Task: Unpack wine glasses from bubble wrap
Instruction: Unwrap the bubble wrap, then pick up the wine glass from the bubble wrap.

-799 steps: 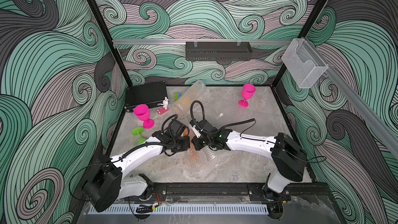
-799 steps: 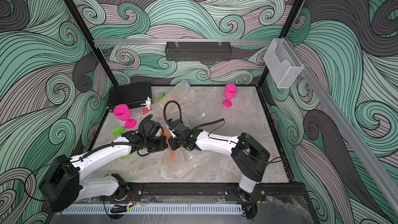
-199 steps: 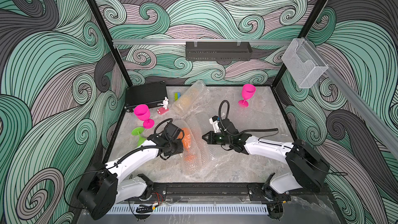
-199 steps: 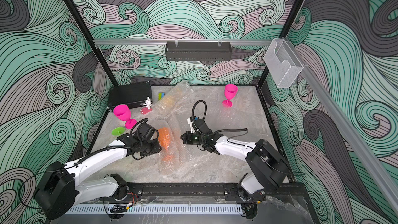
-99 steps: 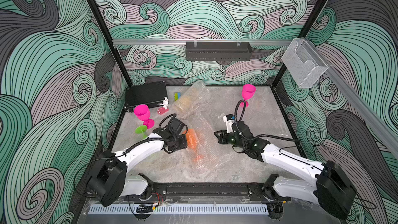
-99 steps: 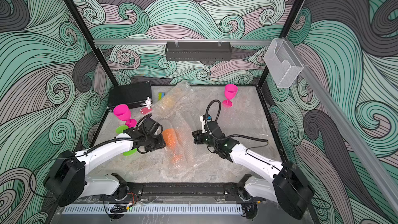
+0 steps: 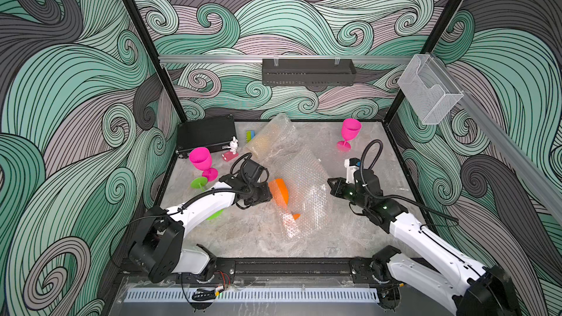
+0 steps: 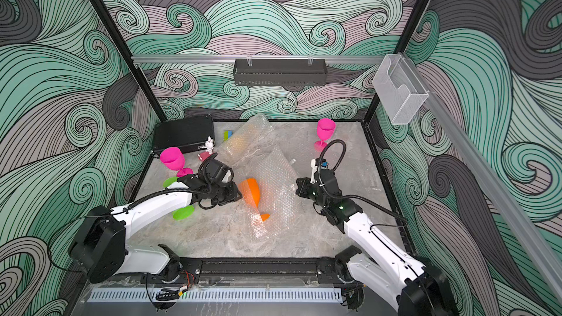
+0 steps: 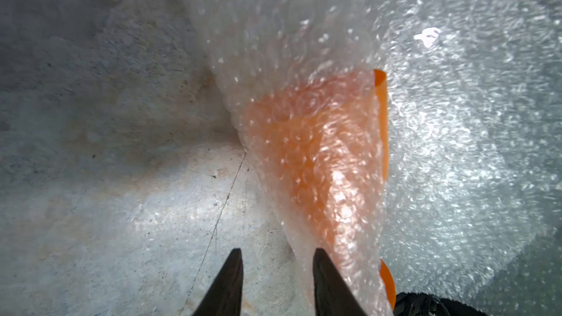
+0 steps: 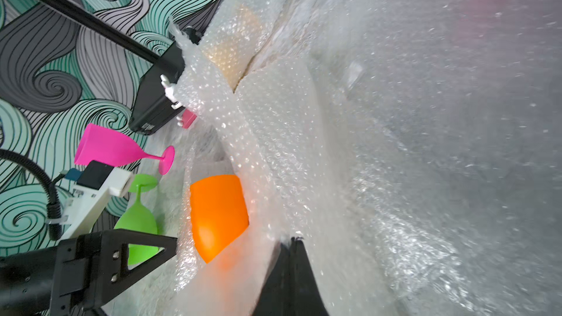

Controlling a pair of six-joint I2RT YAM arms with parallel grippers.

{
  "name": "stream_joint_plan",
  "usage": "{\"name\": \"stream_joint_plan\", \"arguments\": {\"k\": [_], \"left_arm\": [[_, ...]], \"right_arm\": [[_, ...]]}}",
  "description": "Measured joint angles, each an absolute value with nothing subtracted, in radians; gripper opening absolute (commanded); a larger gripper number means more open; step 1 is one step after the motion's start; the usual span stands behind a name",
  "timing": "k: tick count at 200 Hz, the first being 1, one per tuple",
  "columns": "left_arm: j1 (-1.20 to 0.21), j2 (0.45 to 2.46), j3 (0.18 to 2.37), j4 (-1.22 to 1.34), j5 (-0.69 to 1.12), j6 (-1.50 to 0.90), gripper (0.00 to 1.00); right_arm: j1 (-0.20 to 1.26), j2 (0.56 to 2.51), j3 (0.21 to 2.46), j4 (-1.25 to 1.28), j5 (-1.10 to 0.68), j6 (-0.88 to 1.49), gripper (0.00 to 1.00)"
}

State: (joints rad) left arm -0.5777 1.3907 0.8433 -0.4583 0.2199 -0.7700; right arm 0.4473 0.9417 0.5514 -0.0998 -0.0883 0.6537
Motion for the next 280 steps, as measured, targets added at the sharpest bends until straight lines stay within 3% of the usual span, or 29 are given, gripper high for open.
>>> {"name": "stream_joint_plan", "arguments": {"k": [48,57,68,103,193,280], "left_arm": [[-0.578,1.407,0.893,-0.480,0.229,-0.771,0.40],[-0.578,1.395,0.914,-0.507,0.221,-0.771,0.41],[-0.578,1.377,0.944,-0.535,0.213,-0.771,0.41],[-0.578,1.304,1.014,-0.567,0.221,-0.778,0.43],[-0.655,1.326,0.876,-0.507,0.287,-0.944,0.42],[-0.723,1.548,0.866,-0.315,0.315,-1.037,0.41]], "right_arm": [[0.348,0.941,0.553,-0.157,-0.112,0.643,0.02],[0.340,0.941,0.553,-0.165,-0.115,0.643,0.07],[0.331,0.943,0.553,-0.174,-0.124,0.644,0.24],[0.299,0.942,0.553,-0.207,-0.140,0.629,0.31],[0.258,0.854,0.685,-0.342,-0.139,0.560,0.31],[0.270,0.926,0.682,-0.325,-0.265,0.566,0.29]]}}
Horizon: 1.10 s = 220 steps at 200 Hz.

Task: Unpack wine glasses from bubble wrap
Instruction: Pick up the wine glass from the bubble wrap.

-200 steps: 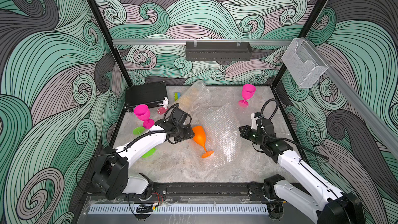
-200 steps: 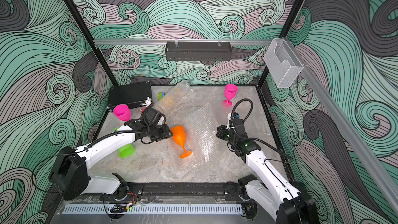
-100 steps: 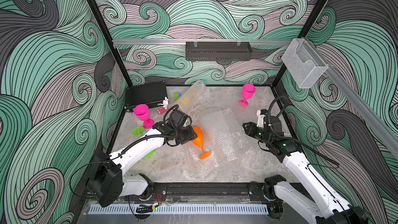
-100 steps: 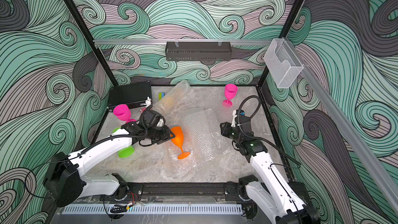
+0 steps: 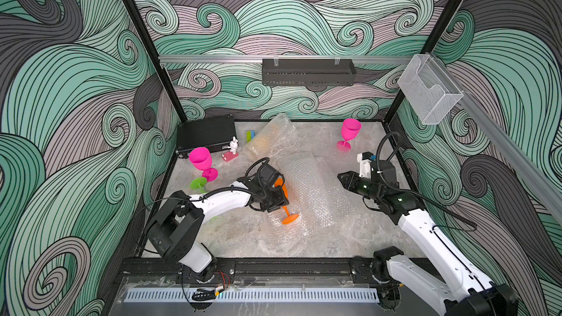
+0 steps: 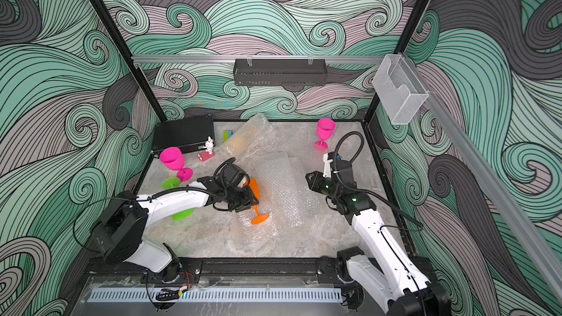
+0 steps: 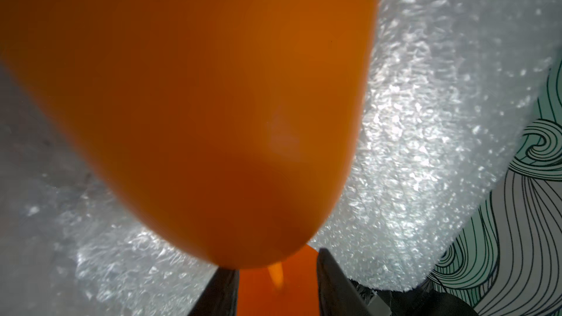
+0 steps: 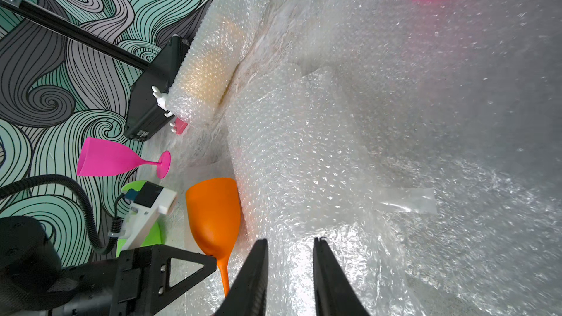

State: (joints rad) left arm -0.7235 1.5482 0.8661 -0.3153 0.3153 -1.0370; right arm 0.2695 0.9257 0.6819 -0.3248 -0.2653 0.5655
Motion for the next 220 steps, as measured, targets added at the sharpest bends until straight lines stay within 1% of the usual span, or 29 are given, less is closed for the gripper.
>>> {"name": "stream_joint_plan", "arguments": {"k": [33,65,106,164,179,220], "left_arm": [[-0.725,1.608,0.863,-0.258,0.326,-1.043,0.40],[-0.733,1.651,0.867,-0.202,0.334,-1.039,0.36],[-0.736,1.687,0.881,-0.167,0.355,-1.021,0.23],[-0.739,1.674,0.882,-0.169,0.379,-0.963,0.04],[-0.740,1.670,0.882,-0.187,0.378,-0.945,0.00],[-0.741,1.661,0.897,-0.247,0.378,-0.884,0.00]], "right_arm": [[0.287,0.950,0.667,-0.297,-0.285,0.577,0.29],[0.300,0.977,0.658,-0.284,-0.295,0.580,0.29],[0.302,0.993,0.645,-0.259,-0.297,0.583,0.29],[0.304,1.006,0.637,-0.232,-0.306,0.585,0.29],[0.304,1.014,0.637,-0.224,-0.317,0.587,0.29],[0.304,1.035,0.641,-0.218,-0.353,0.587,0.30]]}}
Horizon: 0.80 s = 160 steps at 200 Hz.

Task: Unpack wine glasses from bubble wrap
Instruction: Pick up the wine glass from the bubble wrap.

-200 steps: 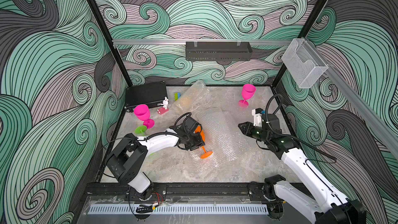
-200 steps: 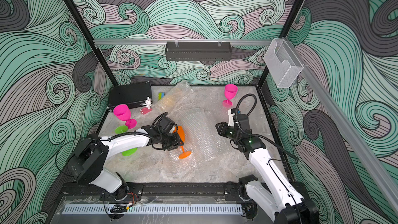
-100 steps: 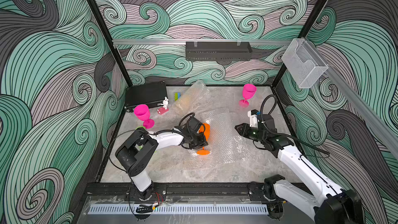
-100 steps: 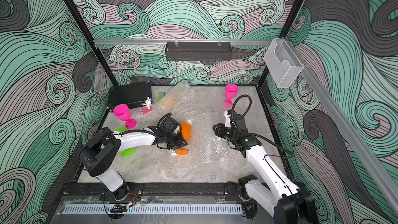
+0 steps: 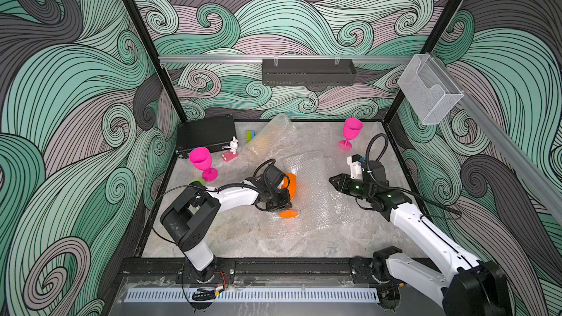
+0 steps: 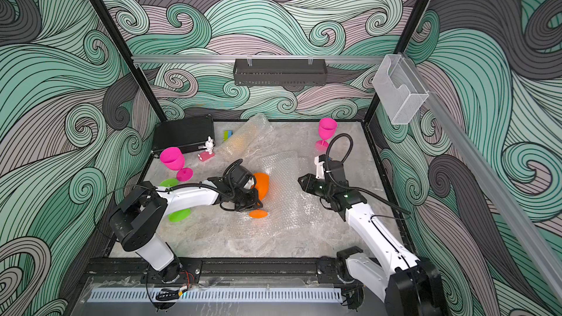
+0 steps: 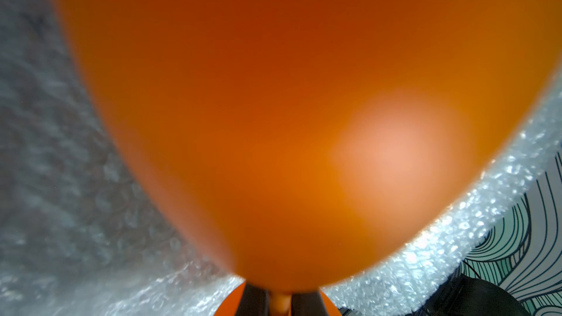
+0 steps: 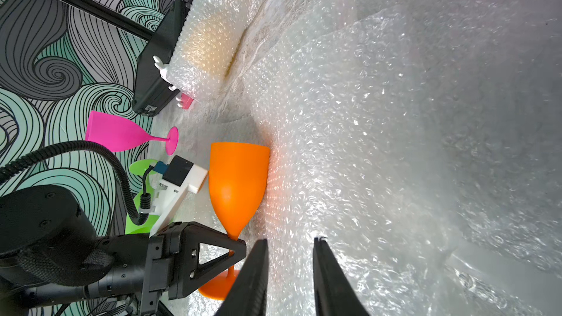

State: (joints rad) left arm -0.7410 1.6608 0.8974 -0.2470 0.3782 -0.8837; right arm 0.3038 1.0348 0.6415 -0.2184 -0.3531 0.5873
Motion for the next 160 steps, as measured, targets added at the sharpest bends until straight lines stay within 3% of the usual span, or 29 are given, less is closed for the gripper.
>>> {"name": "stream_joint_plan", "arguments": {"k": [88,160], "left_arm": [[-0.747,1.504,0.921,-0.382,0.305,-0.626,0.00],[-0.894,1.428,0.936,-0.372,-0.026,-0.330,0.00]], "right_arm": [[0.304,1.144,0.816,-0.229,-0.487,0.588,0.35],[0.298,1.232,0.934,-0.302,-0.586,0.593,0.42]]}}
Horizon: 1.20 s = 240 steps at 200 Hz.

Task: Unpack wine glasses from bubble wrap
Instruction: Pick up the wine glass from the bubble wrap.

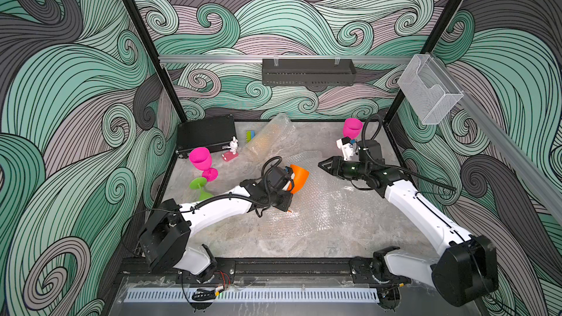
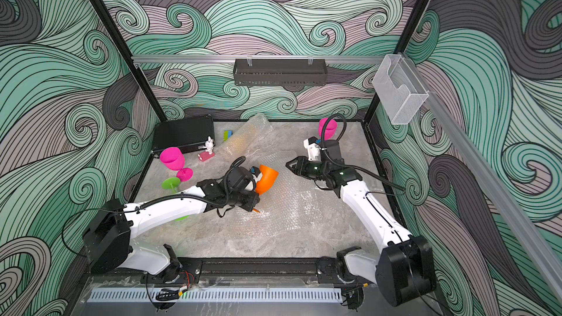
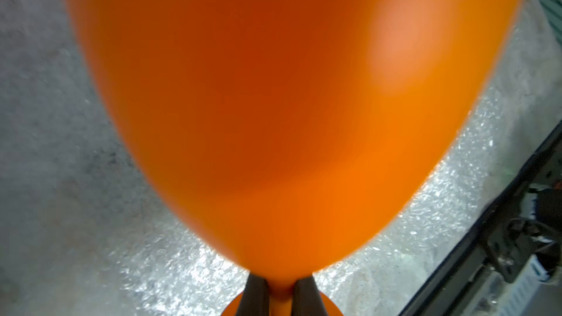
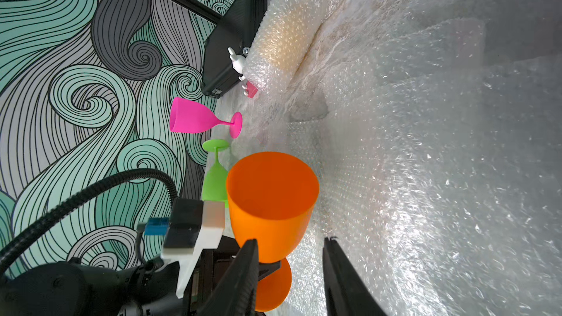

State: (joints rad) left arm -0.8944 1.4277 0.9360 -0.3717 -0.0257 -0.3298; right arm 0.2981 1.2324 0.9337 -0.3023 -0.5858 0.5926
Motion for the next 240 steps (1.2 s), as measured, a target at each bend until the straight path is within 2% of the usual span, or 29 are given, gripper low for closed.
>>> {"name": "stream_joint_plan", "arguments": {"k": [53,130,240], "left_arm": [[-0.986,1.375,0.915,-0.282,-0.264,-0.120,0.00],[-1.027,1.410,0.899,-0.206,-0.384,0.000,0.00],[-1.088,1.411,0.863,-0.074,-0.551,0.178,0.00]], "right_arm": [[0.292,1.267,0.942,-0.350,-0.648,0.590,0.44],[0.292,1.267,0.942,-0.350,-0.706,0.605,0.42],[0.292,1.285,0.934,-0.337,-0.740,0.622,0.08]]}}
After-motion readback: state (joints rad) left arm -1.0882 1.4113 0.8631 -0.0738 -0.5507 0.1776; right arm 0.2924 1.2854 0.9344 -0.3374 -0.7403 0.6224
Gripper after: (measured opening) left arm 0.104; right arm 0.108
